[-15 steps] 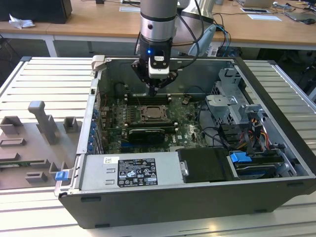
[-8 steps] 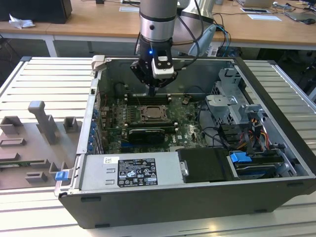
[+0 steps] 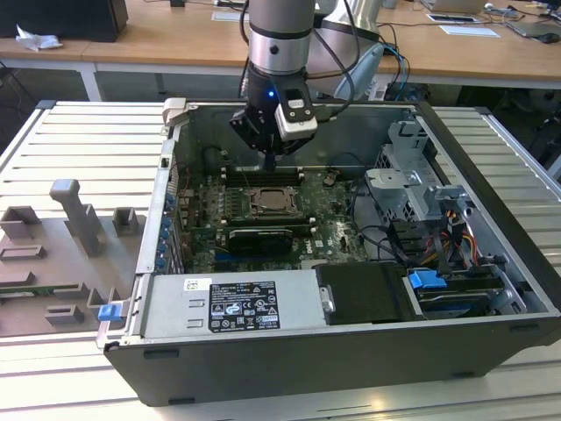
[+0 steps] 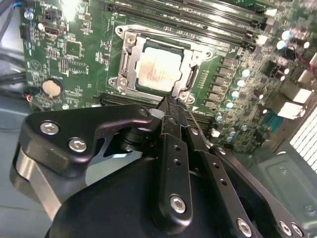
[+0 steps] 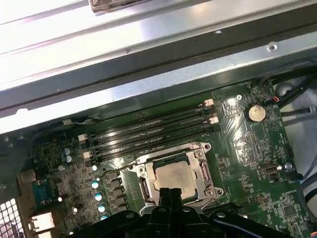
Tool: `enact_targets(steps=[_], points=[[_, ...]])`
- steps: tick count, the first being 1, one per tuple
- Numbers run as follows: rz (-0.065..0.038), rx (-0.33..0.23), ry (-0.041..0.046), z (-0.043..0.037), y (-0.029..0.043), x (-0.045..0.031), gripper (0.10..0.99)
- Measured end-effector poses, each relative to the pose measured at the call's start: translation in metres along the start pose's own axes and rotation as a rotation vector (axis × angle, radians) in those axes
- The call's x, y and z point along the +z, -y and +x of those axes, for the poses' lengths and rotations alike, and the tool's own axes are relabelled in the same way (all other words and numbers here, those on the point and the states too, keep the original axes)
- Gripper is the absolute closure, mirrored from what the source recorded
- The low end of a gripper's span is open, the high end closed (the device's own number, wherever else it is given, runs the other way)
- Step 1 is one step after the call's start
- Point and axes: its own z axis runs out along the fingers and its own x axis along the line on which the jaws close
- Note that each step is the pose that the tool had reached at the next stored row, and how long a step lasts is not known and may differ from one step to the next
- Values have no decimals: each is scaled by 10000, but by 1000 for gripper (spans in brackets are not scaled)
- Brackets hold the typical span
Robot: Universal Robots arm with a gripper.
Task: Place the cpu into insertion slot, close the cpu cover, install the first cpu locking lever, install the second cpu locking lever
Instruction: 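Install the first cpu locking lever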
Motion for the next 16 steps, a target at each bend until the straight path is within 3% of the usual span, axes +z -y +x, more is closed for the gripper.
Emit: enact_targets(steps=[6, 16], points=[[19, -1724, -47, 0, 0, 7, 980], [28, -2606, -70, 0, 0, 8, 980]])
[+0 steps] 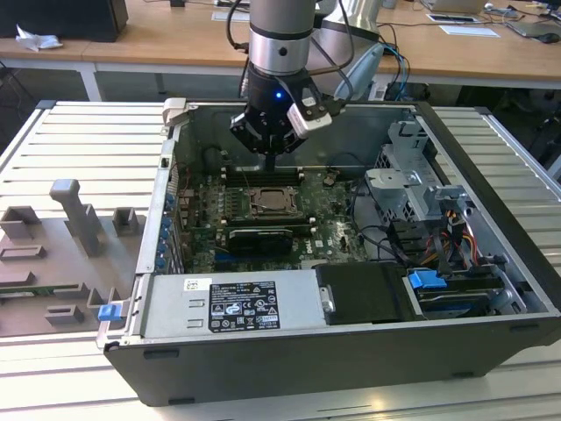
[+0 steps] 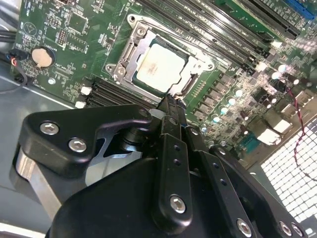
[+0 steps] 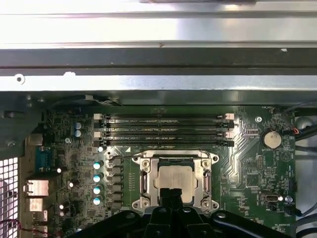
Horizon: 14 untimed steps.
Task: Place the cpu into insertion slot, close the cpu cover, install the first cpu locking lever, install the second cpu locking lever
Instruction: 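Install the first cpu locking lever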
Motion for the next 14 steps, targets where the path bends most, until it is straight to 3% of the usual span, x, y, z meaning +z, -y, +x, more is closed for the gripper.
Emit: enact_targets(steps=[6, 14], points=[[-9, -363, 22, 19, 0, 1, 980], [-18, -366, 116, 251, 0, 10, 980]])
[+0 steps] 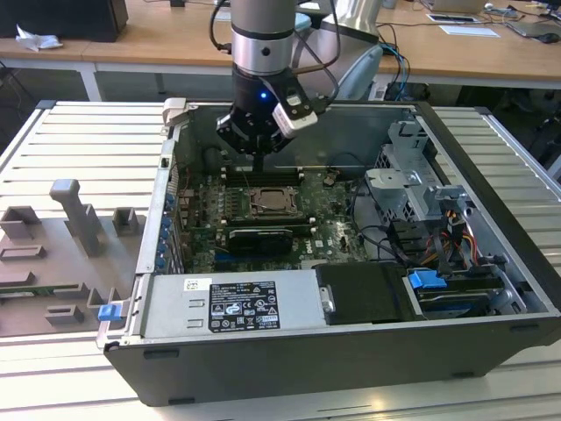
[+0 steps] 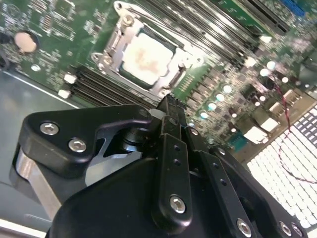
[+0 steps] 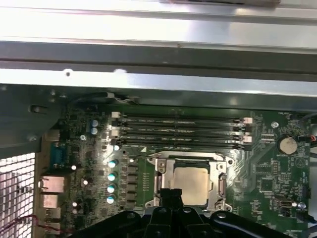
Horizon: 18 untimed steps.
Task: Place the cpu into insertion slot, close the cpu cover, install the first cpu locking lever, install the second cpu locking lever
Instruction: 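Install the first cpu locking lever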
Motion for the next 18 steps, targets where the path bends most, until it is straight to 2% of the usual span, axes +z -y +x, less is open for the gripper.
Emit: enact_targets(steps=[10, 15, 18], points=[[-1, 1, 34, 326, -12, 39, 980], [3, -1, 34, 398, -27, 77, 980], [2, -5, 34, 397, -88, 93, 980]])
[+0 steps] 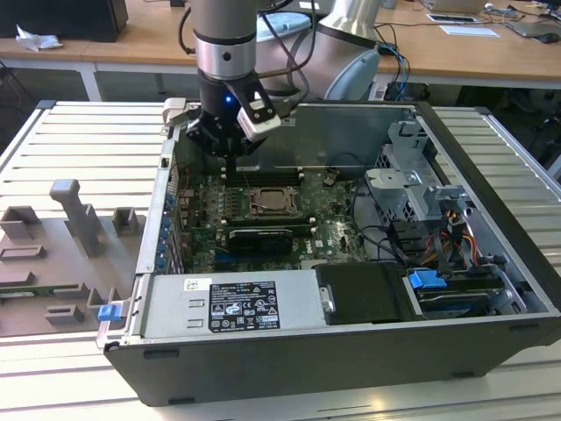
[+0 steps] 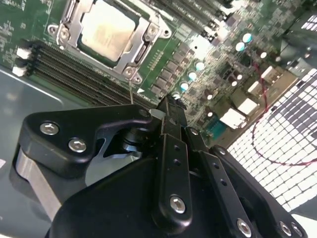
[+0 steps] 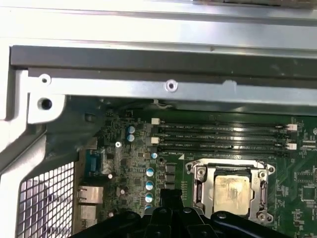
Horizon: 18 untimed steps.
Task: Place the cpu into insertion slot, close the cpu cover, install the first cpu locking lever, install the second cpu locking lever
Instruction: 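Install the first cpu locking lever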
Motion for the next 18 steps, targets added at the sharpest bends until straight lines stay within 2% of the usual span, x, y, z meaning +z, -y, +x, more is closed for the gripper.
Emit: enact_targets(steps=[6, 10, 18], points=[[1, 1, 0, -5, -122, 15, 980], [0, 1, 1, -14, -147, 21, 980], [0, 2, 1, -117, -161, 48, 980]])
